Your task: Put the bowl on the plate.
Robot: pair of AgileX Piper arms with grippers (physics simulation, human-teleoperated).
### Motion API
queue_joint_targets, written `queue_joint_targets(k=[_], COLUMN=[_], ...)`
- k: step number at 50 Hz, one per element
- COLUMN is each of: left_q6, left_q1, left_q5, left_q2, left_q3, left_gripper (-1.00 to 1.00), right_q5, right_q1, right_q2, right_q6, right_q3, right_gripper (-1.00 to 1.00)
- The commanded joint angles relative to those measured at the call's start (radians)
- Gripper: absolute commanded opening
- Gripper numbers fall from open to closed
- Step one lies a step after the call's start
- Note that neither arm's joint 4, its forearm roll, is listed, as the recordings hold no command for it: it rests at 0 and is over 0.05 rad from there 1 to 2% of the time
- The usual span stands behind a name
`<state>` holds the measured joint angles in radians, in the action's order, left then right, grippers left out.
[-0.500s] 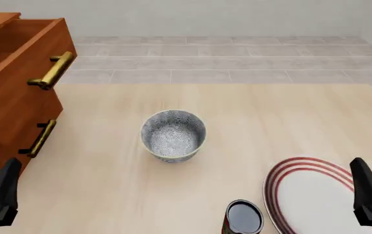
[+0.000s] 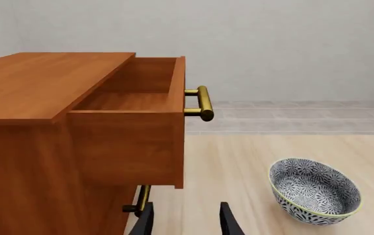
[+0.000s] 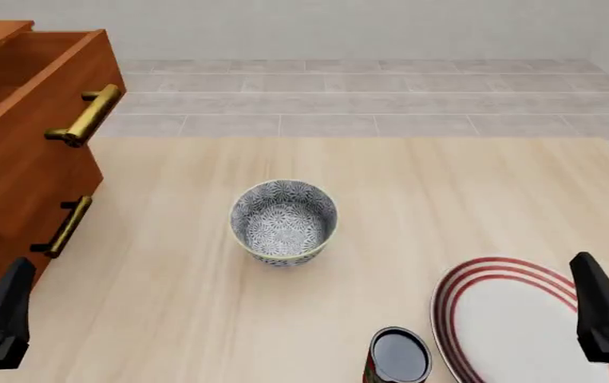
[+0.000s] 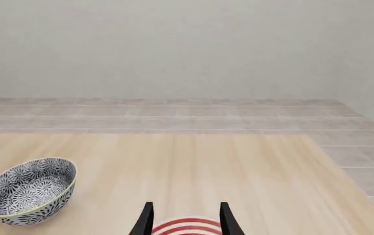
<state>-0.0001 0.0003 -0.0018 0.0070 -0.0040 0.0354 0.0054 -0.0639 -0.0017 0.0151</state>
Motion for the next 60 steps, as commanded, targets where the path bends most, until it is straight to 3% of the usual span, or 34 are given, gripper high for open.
queue_joint_targets(k=[1,5,7,9,12,17,33,49,60], left_q6=[0.0,0.0,0.0,0.0,0.0,0.0,0.0,0.0,0.0], left_q1=[0.0,0.0,0.0,0.0,0.0,0.0,0.0,0.0,0.0], left_q5=[0.0,0.0,0.0,0.0,0.0,0.0,0.0,0.0,0.0], left_q2=[0.0,0.0,0.0,0.0,0.0,0.0,0.0,0.0,0.0], left_q3=[0.0,0.0,0.0,0.0,0.0,0.0,0.0,0.0,0.0], left_gripper=[1.0,1.0,1.0,1.0,1.0,1.0,1.0,1.0,1.0], right_q5=[0.059,0.12,0.168,0.192,0.23,0.249,0.246,0.211,0.165], right_q1=[0.015,0.047,0.068,0.1,0.121,0.171,0.33,0.409,0.494], right_q2=[-0.108,-0.213,-0.311,-0.363,-0.452,-0.542,-0.845,-0.99,-1.153], right_q6=[-0.014,-0.023,0.004,-0.024,-0.022,-0.022,-0.023,-0.037,0.002], right_q3=[0.048,0.083,0.099,0.12,0.166,0.233,0.451,0.577,0.68], right_gripper=[1.0,1.0,1.0,1.0,1.0,1.0,1.0,1.0,1.0])
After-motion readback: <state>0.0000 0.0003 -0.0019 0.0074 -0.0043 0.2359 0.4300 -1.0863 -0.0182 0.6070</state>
